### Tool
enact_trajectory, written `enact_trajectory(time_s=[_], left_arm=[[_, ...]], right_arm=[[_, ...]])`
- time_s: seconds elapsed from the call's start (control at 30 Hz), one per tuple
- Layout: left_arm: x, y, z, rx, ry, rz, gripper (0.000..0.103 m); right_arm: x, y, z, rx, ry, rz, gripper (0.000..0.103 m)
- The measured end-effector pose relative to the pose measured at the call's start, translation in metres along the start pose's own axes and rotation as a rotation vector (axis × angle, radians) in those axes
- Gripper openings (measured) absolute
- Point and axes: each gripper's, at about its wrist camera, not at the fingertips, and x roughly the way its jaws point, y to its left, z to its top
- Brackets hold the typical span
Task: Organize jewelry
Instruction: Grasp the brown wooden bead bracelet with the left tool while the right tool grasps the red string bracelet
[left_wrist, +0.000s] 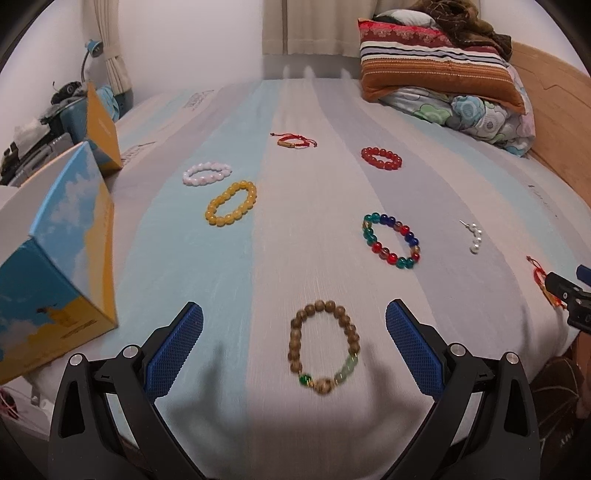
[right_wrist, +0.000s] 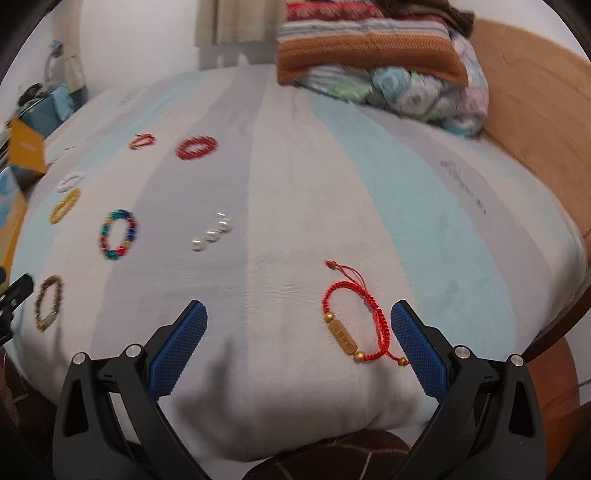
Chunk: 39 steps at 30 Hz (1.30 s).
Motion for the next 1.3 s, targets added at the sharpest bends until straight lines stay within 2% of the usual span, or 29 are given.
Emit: enact_trajectory(time_s=[0.4,0.5,0.6,0.7,0.8,0.87,0.9,0.93,0.97,1.0,1.07,1.3], left_arm=[[0.040,0.003,-0.014,0.014,0.073,0.003,0.097],[0.044,0.004,-0.015,0.016,0.076,0.002,0.097],[0.044,0.004,-0.016,0.019,0.072,-0.003,0.096],[0.043,0.005,-0.017,0.017,0.073,-0.013,0.090],[0.042,0.005,-0.018,0.023,0.077,-0.015,0.077],[0.040,0.004,-0.018,0.029,0.078,-0.018,0.060],[0.040,0.004,-0.017,0.033,0.080,-0.021,0.055],[0.039,0.003,-0.017,0.042,0.080,-0.022,0.037],[0.037,0.002,-0.017,0.050,0.078,-0.020,0.010],[0.036,0.001,-0.017,0.055,0.077,-0.017,0.007],[0.034,0.004,-0.016,0.039,0.075,-0.029,0.007],[0.035,0.013,-0.014,-0.004,0.103,-0.035,0.007]], right_arm=[[0.068,-0.022,0.009,0.091,0.162,-0.037,0.094],[0.078,-0.029,0.010,0.125,0.174,-0.023,0.094],[0.082,-0.031,0.011,0.145,0.174,-0.017,0.091],[0.083,-0.035,0.011,0.172,0.168,-0.002,0.081],[0.081,-0.042,0.009,0.207,0.159,0.007,0.066],[0.080,-0.047,0.009,0.230,0.154,0.013,0.056],[0.079,-0.049,0.008,0.239,0.150,0.017,0.036],[0.077,-0.052,0.008,0.257,0.138,0.037,0.021],[0.076,-0.054,0.008,0.267,0.131,0.050,0.018],[0.075,-0.056,0.007,0.273,0.128,0.053,0.013],[0.073,-0.057,0.007,0.280,0.118,0.058,0.009],[0.063,-0.051,0.010,0.241,0.069,0.040,0.007]])
